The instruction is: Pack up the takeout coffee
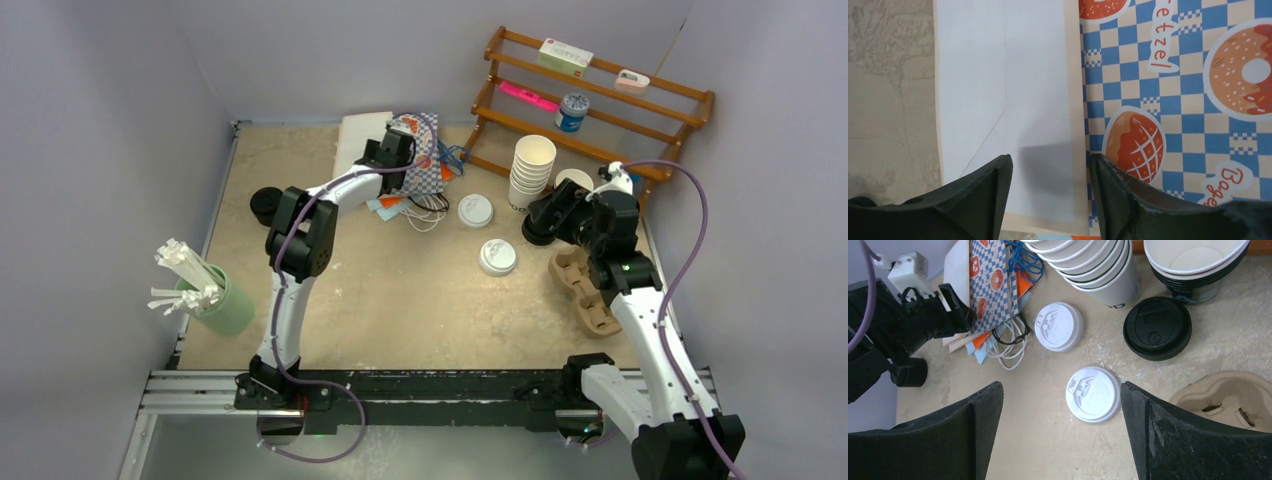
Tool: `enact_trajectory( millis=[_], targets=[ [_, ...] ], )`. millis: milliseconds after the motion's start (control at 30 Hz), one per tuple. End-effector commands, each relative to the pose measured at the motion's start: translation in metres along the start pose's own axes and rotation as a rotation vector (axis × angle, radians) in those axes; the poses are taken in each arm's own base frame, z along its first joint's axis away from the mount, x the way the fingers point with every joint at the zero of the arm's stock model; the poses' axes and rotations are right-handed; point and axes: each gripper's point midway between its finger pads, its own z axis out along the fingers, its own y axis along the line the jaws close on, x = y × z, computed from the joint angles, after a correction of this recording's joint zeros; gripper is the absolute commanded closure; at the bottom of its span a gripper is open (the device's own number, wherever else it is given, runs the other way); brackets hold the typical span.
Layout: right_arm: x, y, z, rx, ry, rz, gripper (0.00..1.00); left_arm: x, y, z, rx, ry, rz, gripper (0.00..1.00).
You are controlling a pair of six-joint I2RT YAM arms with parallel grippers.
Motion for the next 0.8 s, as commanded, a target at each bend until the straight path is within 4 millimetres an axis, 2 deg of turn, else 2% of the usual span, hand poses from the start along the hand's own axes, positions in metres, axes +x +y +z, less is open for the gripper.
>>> enact_trajectory(
  millis=[0,67,133,267,367,400,433,467,633,767],
  targets=[
    [-0.022,0.015,-0.006,-0.026,-0.060,-0.032,0.12,-0.008,0.004,0.004,-0.044,0.014,0.033,0.48],
    [-0.022,0.016,-0.006,-0.028,-0.060,-0.035,0.14,-0.010,0.008,0.003,-0.066,0.018,0.041,0.70],
    [-0.023,0.018,-0.007,-0.036,-0.061,-0.039,0.15,-0.016,0.015,-0.002,-0.092,0.008,0.039,1.00],
    [-0.021,0.031,-0.006,-0.076,-0.036,-0.065,0.19,-0.048,0.031,-0.033,-0.087,-0.071,-0.016,1.00],
    [-0.017,0.049,-0.003,-0.113,0.001,-0.095,0.20,-0.076,0.038,-0.071,-0.013,-0.155,-0.103,1.00],
    [-0.017,0.057,-0.002,-0.123,0.007,-0.106,0.20,-0.088,0.043,-0.090,0.018,-0.194,-0.142,1.00],
    [-0.014,0.065,0.001,-0.132,0.019,-0.118,0.20,-0.088,0.040,-0.097,0.052,-0.205,-0.165,1.00],
    [-0.012,0.073,0.004,-0.143,0.028,-0.126,0.20,-0.096,0.044,-0.115,0.087,-0.238,-0.199,1.00],
    [0.008,0.105,0.024,-0.213,0.095,-0.114,0.22,-0.088,0.046,-0.165,0.227,-0.282,-0.303,1.00],
    [0.026,0.125,0.038,-0.315,0.155,-0.076,0.23,-0.069,0.045,-0.206,0.350,-0.319,-0.401,1.00]
  ],
)
